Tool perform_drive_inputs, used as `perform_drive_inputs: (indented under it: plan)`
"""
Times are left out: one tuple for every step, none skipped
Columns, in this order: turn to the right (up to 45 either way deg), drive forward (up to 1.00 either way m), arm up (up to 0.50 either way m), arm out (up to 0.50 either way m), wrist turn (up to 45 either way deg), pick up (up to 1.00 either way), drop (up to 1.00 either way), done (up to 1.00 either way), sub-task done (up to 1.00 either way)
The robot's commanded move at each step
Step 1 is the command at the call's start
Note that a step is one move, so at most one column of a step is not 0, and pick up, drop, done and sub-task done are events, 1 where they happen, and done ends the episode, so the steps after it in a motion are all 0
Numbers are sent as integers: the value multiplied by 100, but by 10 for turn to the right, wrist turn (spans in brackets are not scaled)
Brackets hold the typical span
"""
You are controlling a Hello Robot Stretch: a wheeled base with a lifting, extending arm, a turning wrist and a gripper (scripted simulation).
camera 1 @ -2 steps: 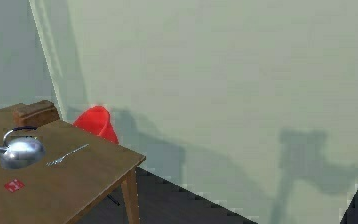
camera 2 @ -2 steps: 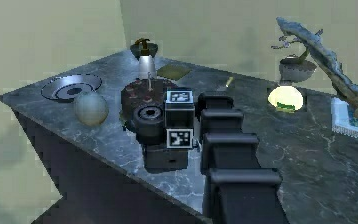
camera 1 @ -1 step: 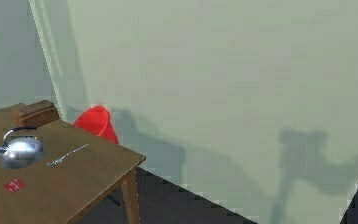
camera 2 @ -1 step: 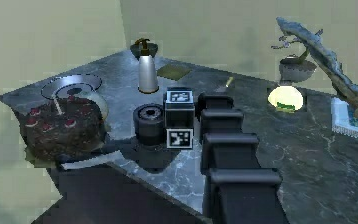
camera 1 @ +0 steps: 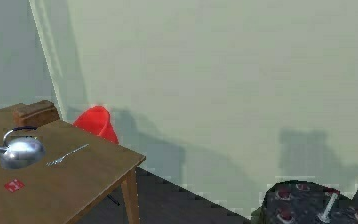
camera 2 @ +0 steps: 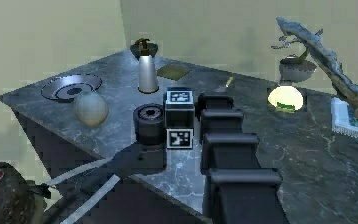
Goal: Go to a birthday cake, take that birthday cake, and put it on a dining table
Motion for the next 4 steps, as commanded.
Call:
perform_drive_inputs:
  plan:
    - [0, 0, 0, 0, -270, 0, 0, 0, 0]
    - [0, 0, 0, -10, 0, 0, 0, 0, 0]
    - [-450, 0, 0, 0, 0, 0, 0, 0, 0]
    - [-450, 0, 0, 0, 0, 0, 0, 0, 0]
